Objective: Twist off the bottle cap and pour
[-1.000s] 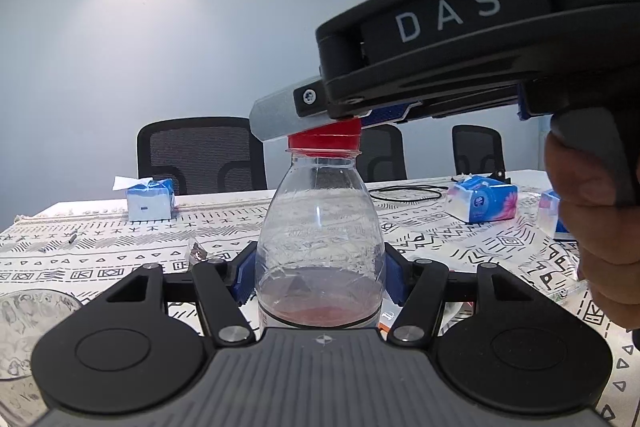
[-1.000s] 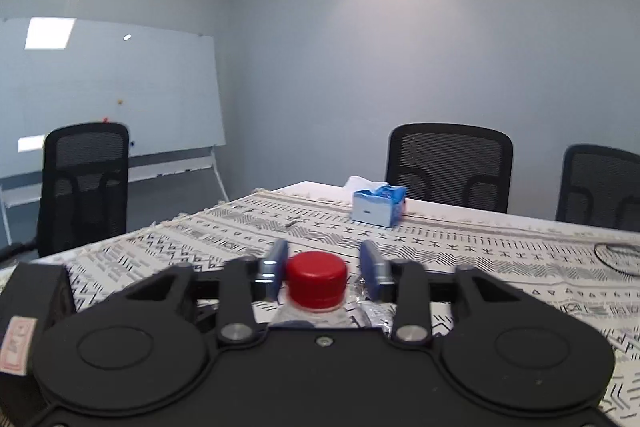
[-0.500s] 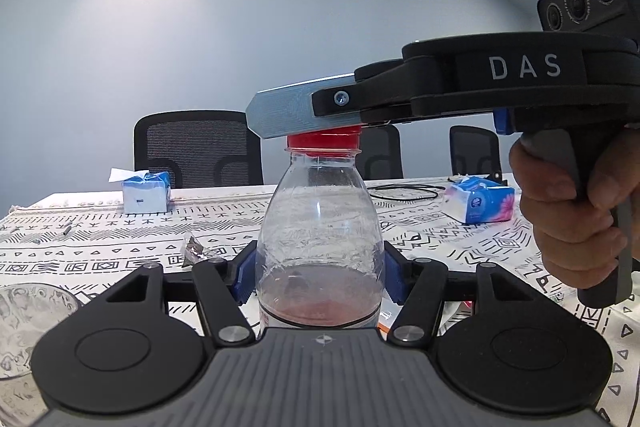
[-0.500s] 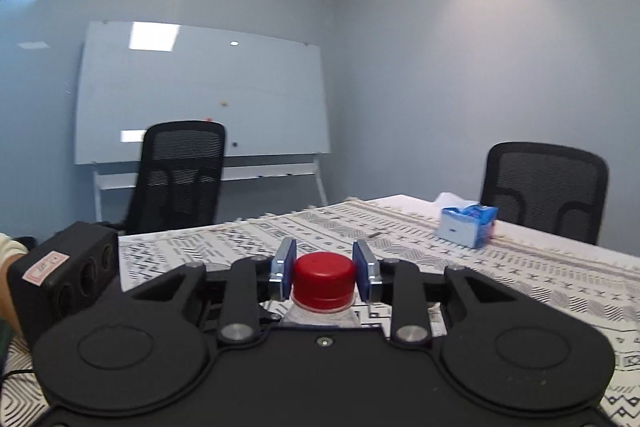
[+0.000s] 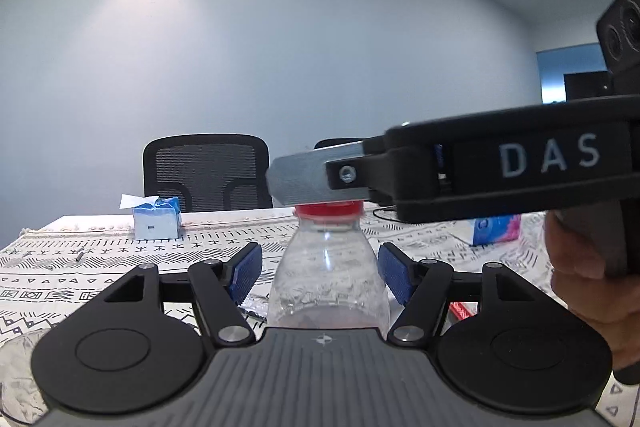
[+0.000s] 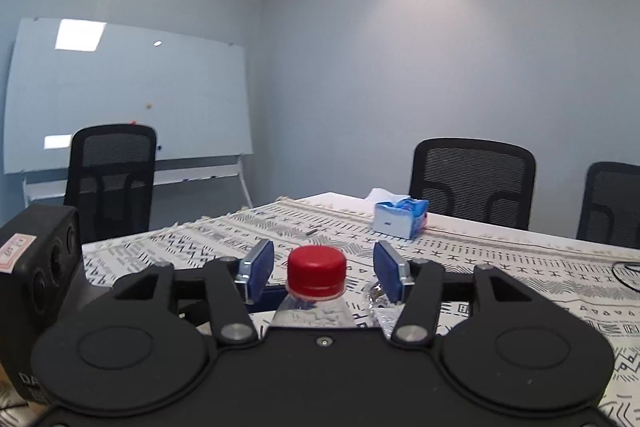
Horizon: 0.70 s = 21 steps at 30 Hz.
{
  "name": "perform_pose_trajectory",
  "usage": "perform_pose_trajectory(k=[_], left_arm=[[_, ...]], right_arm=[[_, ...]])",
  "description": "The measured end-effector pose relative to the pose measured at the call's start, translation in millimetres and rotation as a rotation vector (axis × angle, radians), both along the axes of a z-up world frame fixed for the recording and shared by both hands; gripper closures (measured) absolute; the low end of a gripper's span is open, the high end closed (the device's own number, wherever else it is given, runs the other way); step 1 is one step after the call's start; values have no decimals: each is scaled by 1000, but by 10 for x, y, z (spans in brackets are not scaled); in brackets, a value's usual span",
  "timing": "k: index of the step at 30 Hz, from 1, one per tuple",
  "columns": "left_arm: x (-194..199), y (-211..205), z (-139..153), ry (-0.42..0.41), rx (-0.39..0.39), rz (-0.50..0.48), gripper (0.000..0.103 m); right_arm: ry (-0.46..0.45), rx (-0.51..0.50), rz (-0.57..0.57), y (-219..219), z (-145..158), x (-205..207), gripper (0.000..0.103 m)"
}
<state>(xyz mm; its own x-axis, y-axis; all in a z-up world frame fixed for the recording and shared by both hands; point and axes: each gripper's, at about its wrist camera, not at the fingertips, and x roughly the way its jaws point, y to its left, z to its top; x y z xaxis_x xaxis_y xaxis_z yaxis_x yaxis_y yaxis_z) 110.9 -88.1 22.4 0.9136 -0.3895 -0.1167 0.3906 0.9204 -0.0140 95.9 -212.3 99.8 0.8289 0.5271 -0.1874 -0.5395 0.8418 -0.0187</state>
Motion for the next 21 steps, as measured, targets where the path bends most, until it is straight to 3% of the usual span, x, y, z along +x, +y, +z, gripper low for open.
perform_pose_trajectory(k=[3, 4, 5, 8, 10, 11, 12, 17, 21], left_arm=[[35, -25, -5, -3, 3, 7, 39], [43, -34, -21, -1, 4, 6, 41], [52, -38, -36, 3, 2, -3, 51], [19, -54, -66, -13, 3, -13, 52], [0, -60, -76, -18, -1, -10, 52], [-5, -65, -80, -19, -2, -9, 53], [-8, -70, -83, -20, -3, -8, 53], [-10, -93, -88, -25, -6, -1, 54], [26, -94, -76, -14, -18, -8, 55]], right_arm=[[10, 3, -35, 16, 55, 12, 45], [17, 0, -43, 30, 65, 19, 45], [26, -4, -47, 49, 65, 28, 45], [44, -22, -54, 118, 46, 47, 47], [41, -45, -64, 170, 26, 42, 51], [41, -58, -66, 197, 17, 40, 57], [39, -70, -70, 216, 5, 39, 70], [21, -75, -68, 230, -39, 35, 71], [22, -55, 15, 94, -55, 102, 71]])
